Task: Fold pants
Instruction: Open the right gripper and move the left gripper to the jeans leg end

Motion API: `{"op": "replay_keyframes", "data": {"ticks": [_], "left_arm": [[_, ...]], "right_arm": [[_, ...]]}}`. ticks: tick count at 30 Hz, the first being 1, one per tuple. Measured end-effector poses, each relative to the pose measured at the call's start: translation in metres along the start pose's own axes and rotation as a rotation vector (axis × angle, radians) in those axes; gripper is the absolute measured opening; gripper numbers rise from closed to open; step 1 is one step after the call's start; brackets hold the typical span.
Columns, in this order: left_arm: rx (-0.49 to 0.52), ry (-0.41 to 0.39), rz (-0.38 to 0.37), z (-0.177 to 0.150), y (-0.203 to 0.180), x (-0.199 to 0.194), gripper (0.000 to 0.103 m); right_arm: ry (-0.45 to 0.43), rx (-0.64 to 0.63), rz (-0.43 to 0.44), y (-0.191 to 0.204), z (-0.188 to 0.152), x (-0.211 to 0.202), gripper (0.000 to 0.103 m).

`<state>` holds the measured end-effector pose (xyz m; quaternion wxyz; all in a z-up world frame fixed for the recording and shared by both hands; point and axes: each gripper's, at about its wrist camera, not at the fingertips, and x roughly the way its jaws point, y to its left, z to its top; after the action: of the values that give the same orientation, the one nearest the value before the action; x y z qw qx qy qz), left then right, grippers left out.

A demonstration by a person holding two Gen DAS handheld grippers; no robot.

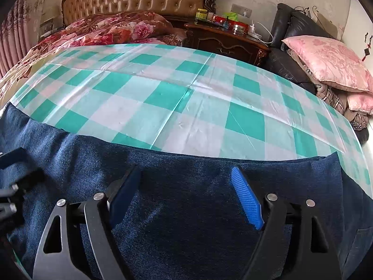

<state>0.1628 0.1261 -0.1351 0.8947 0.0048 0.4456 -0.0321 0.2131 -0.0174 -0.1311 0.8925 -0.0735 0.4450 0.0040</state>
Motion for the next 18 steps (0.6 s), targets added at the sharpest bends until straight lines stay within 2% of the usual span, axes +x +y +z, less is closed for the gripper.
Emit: {"op": "replay_keyframes", "data": {"ticks": [3,5,6,11,13,15,16,18], "left_arm": [[-0.09,-0.036,-0.001,-0.011,0.018,-0.016,0.075],[-0.105,-0.078,0.009,-0.02,0.022,-0.033,0.078],[-0.11,-0.09,-0.013,-0.026,0.021,-0.046,0.078],[-0.041,-0.117,-0.098,-0.066,-0.018,-0.081,0.077],[-0.02,-0.11,-0.108,-0.078,-0.031,-0.082,0.065],[0.006,-0.082,-0.068,-0.086,-0.038,-0.073,0.053],[0.022,-0.094,-0.038,-0.091,-0.04,-0.074,0.052],[0.016,-0.094,-0.041,-0.092,-0.04,-0.074,0.052]], "right_arm": [[0.0,-0.001,-0.001,0.0,0.0,0.0,0.077],[0.0,0.001,0.001,-0.001,0.0,0.0,0.077],[0.0,0.001,0.0,0.0,0.0,0.0,0.077],[-0.002,-0.005,-0.008,0.0,0.0,0.0,0.078],[-0.003,-0.007,-0.011,0.0,0.0,0.0,0.078],[-0.003,-0.005,-0.007,0.0,0.001,0.0,0.078],[-0.008,-0.003,-0.003,0.0,0.001,-0.001,0.078],[-0.049,-0.006,-0.016,-0.001,0.0,-0.019,0.077]]}}
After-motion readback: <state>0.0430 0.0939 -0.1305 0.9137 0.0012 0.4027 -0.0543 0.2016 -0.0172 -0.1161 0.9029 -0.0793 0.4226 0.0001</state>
